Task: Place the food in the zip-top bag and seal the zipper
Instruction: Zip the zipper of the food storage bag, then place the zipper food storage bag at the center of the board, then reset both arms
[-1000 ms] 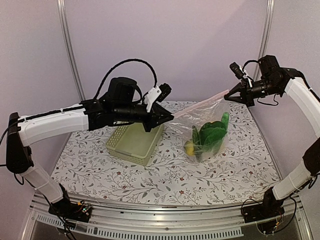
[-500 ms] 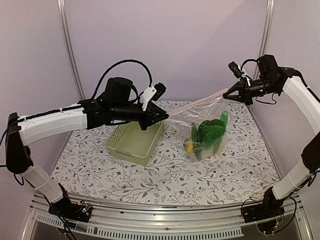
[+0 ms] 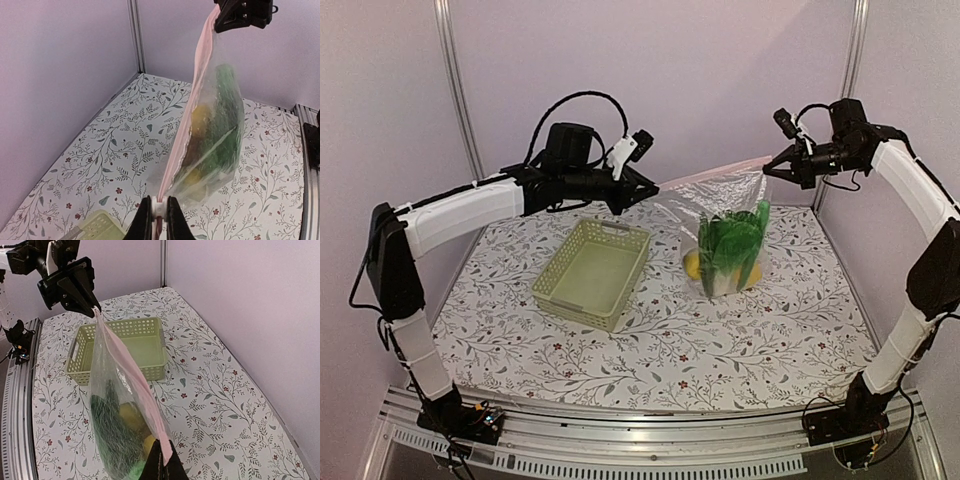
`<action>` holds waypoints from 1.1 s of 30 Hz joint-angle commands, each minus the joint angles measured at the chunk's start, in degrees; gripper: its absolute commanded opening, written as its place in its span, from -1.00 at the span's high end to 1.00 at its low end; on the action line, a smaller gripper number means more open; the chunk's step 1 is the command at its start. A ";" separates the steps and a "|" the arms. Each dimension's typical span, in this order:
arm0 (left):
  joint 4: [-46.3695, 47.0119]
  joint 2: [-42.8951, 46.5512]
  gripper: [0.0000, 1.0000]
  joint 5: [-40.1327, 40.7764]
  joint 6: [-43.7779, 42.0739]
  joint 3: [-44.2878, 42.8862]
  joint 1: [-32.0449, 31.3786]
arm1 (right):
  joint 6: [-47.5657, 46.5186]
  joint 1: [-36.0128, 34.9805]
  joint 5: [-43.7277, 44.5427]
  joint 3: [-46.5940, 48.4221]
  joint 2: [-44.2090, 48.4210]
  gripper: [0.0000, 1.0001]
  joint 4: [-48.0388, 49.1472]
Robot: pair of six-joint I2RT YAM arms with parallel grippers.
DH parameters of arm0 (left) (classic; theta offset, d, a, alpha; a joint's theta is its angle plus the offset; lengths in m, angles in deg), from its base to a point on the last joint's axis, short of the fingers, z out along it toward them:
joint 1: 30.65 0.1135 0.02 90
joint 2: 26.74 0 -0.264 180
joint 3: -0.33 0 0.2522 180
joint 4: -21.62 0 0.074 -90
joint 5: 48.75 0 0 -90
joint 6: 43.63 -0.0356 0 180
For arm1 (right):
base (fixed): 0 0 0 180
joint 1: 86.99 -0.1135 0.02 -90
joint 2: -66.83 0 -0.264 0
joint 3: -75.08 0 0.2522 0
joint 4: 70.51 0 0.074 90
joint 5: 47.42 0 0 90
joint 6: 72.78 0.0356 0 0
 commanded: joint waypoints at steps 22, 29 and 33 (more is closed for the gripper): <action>-1.84 22.15 -0.30 12.55 1.45 25.31 -7.46 | -21.49 1.63 -8.20 -18.04 23.34 -0.66 -27.27; 1.16 29.28 -0.44 32.01 8.39 28.19 -5.98 | 1.83 1.69 4.51 -26.68 32.30 -0.78 3.84; 0.31 32.51 -0.93 40.90 11.15 29.19 -5.33 | 21.17 1.61 17.59 -34.79 35.57 -0.95 23.04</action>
